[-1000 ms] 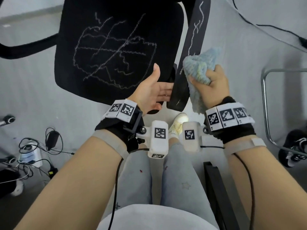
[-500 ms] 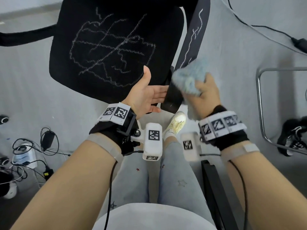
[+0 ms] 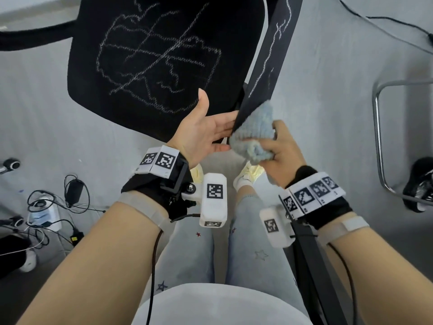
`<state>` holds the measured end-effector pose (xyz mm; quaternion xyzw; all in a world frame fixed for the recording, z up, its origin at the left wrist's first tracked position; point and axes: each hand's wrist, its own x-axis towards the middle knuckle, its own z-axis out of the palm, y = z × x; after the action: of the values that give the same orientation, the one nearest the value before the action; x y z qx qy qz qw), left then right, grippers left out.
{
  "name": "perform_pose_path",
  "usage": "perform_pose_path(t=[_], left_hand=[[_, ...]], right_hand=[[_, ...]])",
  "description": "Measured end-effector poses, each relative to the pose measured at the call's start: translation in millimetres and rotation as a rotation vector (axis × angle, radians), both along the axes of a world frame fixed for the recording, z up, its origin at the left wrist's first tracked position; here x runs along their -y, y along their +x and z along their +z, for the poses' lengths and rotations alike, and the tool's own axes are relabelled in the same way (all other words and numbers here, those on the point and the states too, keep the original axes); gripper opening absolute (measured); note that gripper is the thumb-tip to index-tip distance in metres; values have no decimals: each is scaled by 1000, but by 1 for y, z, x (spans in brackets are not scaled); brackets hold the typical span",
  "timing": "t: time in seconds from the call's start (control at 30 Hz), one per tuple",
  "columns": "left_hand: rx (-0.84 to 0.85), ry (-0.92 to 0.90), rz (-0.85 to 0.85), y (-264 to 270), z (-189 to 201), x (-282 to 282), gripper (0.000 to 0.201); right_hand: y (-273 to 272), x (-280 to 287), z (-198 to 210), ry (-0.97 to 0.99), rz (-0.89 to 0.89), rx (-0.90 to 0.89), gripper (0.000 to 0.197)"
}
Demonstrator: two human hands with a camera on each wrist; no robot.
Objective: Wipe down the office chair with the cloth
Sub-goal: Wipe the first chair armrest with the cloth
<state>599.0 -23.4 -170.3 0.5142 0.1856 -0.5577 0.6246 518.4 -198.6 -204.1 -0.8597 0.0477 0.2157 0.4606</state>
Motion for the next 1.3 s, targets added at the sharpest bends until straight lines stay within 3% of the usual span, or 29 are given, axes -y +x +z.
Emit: perform_pose_path(t=[0.1, 0.17, 0.33, 0.5, 0.77, 0.83, 0.93, 1.07, 1.17, 1.23, 1.3], left_hand=[[36, 10, 4, -1, -2, 3, 91], [52, 13, 12, -4, -2, 3, 92], [58, -27, 50, -9, -8, 0, 95], [70, -6, 88, -16, -11, -3, 93], [72, 121, 126, -23, -6, -8, 85], [77, 144, 122, -24, -4, -11, 81], [83, 174, 162, -29, -3, -11, 79], [56, 211, 221, -35, -9, -12, 77], [92, 274, 231, -36, -14, -10, 54], [182, 350, 198, -35, -17, -7, 26], [240, 411, 148, -34, -21, -8, 14]], right_hand=[[37, 10, 7, 8, -283, 99, 14], [53, 14, 10, -9, -349, 148, 14], [12, -7, 5, 3, -116, 37, 24], [3, -5, 13, -170, 147, 46, 28], [98, 22, 27, -126, -224, 25, 19], [91, 13, 25, -56, -206, -3, 7], [50, -6, 26, 90, -118, -72, 8], [20, -24, 23, -53, 11, -59, 21], [46, -13, 21, -74, -53, -61, 26], [70, -2, 14, -58, -185, -66, 26], [88, 4, 13, -23, -325, -72, 27]])
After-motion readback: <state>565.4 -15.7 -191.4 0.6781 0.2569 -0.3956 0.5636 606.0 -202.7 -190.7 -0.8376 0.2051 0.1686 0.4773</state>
